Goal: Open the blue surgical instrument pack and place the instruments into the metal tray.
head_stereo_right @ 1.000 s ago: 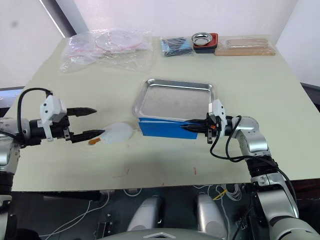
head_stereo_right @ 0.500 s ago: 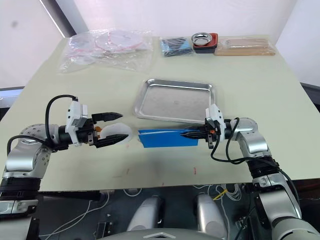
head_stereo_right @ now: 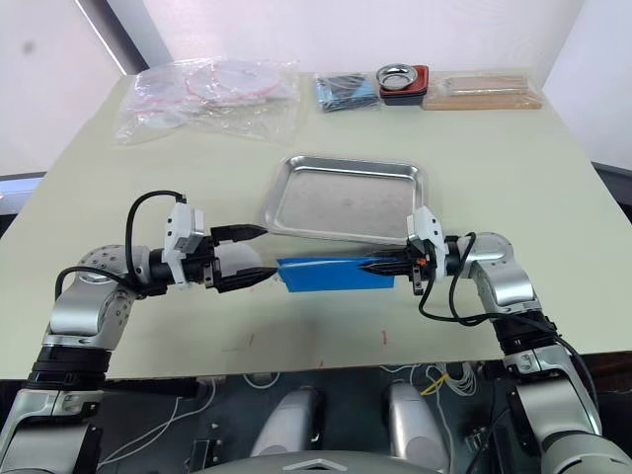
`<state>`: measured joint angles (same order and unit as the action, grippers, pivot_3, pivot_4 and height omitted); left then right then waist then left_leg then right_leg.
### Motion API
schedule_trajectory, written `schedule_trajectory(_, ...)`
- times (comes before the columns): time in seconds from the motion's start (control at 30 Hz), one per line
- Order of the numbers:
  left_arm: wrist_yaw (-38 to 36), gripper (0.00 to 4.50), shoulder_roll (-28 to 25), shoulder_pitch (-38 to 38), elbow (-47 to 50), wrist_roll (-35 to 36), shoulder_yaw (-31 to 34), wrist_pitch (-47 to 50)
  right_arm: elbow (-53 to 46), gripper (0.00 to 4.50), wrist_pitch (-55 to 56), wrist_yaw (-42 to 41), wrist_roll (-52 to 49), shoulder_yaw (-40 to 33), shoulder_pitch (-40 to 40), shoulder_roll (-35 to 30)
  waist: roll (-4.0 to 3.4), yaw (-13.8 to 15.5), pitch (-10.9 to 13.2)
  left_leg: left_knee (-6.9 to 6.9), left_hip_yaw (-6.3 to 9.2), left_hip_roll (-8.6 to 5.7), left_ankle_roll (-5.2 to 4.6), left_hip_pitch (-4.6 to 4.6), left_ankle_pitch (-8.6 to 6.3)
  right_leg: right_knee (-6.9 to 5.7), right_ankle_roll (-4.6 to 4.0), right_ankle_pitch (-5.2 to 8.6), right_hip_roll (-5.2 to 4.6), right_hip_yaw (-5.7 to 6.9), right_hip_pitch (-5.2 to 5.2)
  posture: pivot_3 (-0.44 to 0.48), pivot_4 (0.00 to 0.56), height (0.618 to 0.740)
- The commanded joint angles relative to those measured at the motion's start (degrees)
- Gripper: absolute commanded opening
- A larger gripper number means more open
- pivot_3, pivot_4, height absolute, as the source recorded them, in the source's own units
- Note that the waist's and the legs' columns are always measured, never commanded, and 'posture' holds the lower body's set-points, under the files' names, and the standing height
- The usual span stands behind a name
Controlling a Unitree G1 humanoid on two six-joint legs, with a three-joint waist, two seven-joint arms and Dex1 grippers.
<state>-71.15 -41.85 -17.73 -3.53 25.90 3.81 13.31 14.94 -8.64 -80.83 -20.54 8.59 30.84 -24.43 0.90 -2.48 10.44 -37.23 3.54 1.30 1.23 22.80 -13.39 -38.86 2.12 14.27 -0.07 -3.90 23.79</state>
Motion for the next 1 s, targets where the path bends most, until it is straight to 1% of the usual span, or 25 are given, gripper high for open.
schedule_trajectory(0.03,0.6,4.45,0.5,-0.5,1.3,-0.3,-0.1,-0.8,-2.7,0.00,-0.3,-0.2,-1.1,-0.3,0.0,-0.4,0.00,0.0,0.0,0.00,0.00,0.00,0.00,0.00,0.00,0.00,0.00,0.00,0.00,0.00,0.00,0.000,0.150,0.740)
schedule_trajectory(0.33,1.7,4.45,2.8,-0.8,0.5,-2.1,-2.0,-1.6,-3.3,0.00,-1.1,-0.3,-1.1,-0.1,0.0,-0.2,0.00,0.0,0.0,-0.01,0.01,-0.01,0.00,0.00,0.00,-0.01,0.00,-0.01,0.00,0.00,0.00,0.000,0.150,0.740)
schedule_trajectory(0.47,1.3,4.45,4.0,-1.1,0.3,-1.4,-2.1,-1.2,-3.3,0.00,-1.3,-0.4,-1.2,-0.2,0.0,-0.4,0.00,0.0,0.0,-0.01,0.00,-0.01,0.00,0.00,0.00,-0.01,-0.02,-0.02,-0.01,0.00,-0.01,0.000,0.150,0.740)
schedule_trajectory(0.57,0.1,3.65,4.4,-0.7,1.0,0.2,-1.8,0.1,-3.4,0.00,-1.6,-0.3,-1.1,-0.2,-0.2,-0.6,0.00,0.0,0.0,-0.01,0.00,-0.01,0.00,0.00,0.00,-0.01,-0.03,-0.02,-0.01,0.00,-0.01,0.000,0.150,0.740)
schedule_trajectory(0.6,-0.2,3.14,4.5,-0.5,1.5,1.3,-1.4,1.0,-3.3,0.00,-1.7,-0.3,-1.0,-0.2,-0.1,-0.7,0.00,0.0,0.0,-0.01,0.00,-0.01,0.00,0.00,0.00,-0.01,-0.03,-0.02,-0.01,0.00,-0.01,0.000,0.150,0.740)
schedule_trajectory(0.7,-0.8,1.83,4.5,-0.1,2.4,3.0,-0.8,2.5,-3.3,0.00,-2.1,-0.3,-1.0,-0.2,-0.2,-0.9,0.00,0.0,0.0,-0.01,0.01,-0.01,0.00,0.00,0.00,-0.01,-0.03,-0.02,-0.01,0.00,-0.01,0.000,0.150,0.740)
schedule_trajectory(0.73,-1.1,1.28,4.3,0.1,2.6,3.2,-0.9,2.8,-3.5,0.00,-2.3,-0.3,-1.0,-0.2,-0.3,-0.9,0.00,0.0,0.0,-0.01,0.00,-0.01,0.00,0.00,0.00,-0.01,-0.03,-0.02,-0.01,0.00,-0.01,0.000,0.150,0.740)
schedule_trajectory(0.77,-1.3,0.86,4.2,0.3,2.8,3.4,-0.9,3.2,-3.5,0.00,-2.4,-0.4,-1.1,-0.2,-0.3,-1.0,0.00,0.0,0.0,-0.01,0.00,-0.01,0.00,0.00,0.00,-0.01,-0.03,-0.02,-0.01,0.00,-0.01,0.000,0.150,0.740)
schedule_trajectory(0.8,-1.4,0.30,4.1,0.5,2.9,3.4,-0.9,3.3,-3.7,0.00,-2.7,-0.5,-1.1,-0.1,-0.4,-1.1,0.00,0.0,0.0,-0.01,0.01,-0.01,0.00,0.00,0.00,-0.01,-0.03,-0.02,-0.01,0.00,-0.01,0.000,0.150,0.740)
schedule_trajectory(0.83,-1.3,0.08,4.1,0.6,2.8,3.0,-1.0,3.1,-3.8,0.00,-3.0,-0.8,-1.1,0.1,-0.4,-1.3,0.00,0.0,0.0,-0.01,0.01,-0.01,0.00,0.00,0.00,-0.01,-0.03,-0.02,0.00,0.00,-0.01,0.000,0.150,0.740)
schedule_trajectory(1.0,-1.5,0.08,4.1,1.8,3.6,2.7,-1.9,3.6,-5.8,0.00,-6.2,-1.6,-2.0,0.7,-0.9,-2.3,0.00,0.0,0.0,-0.01,0.01,-0.01,0.00,0.00,0.00,0.00,-0.03,-0.02,-0.01,0.00,-0.02,0.000,0.150,0.740)
